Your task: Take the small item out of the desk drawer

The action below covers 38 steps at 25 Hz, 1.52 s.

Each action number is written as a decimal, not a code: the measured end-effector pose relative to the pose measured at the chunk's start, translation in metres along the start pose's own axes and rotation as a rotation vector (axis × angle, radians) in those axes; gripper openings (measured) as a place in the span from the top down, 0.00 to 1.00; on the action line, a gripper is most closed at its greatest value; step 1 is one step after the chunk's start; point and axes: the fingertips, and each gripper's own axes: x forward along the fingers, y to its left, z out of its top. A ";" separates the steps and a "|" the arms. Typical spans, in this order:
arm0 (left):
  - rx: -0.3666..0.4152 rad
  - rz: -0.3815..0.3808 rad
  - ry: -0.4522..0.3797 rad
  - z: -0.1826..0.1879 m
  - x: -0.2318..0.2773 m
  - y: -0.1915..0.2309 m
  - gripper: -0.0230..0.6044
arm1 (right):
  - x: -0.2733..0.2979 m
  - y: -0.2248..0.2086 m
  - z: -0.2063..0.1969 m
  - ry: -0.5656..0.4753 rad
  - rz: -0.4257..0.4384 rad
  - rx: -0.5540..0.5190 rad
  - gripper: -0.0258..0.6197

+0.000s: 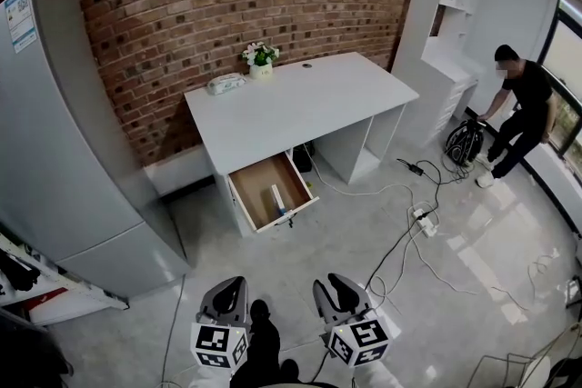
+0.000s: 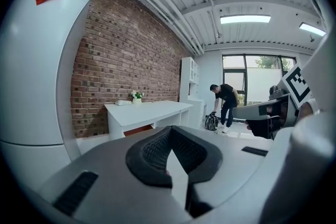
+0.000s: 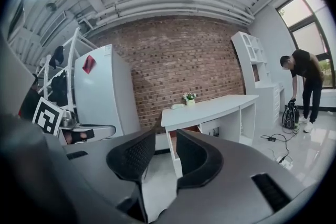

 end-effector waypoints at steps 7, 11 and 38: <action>-0.011 -0.012 0.036 -0.004 0.067 0.052 0.94 | 0.077 -0.020 0.004 0.043 -0.006 0.019 0.71; -0.031 -0.009 0.039 -0.001 0.106 0.087 0.94 | 0.126 -0.030 0.007 0.083 -0.002 0.025 0.65; -0.060 -0.064 0.096 -0.006 0.281 0.199 0.94 | 0.336 -0.092 0.003 0.251 -0.049 0.018 0.57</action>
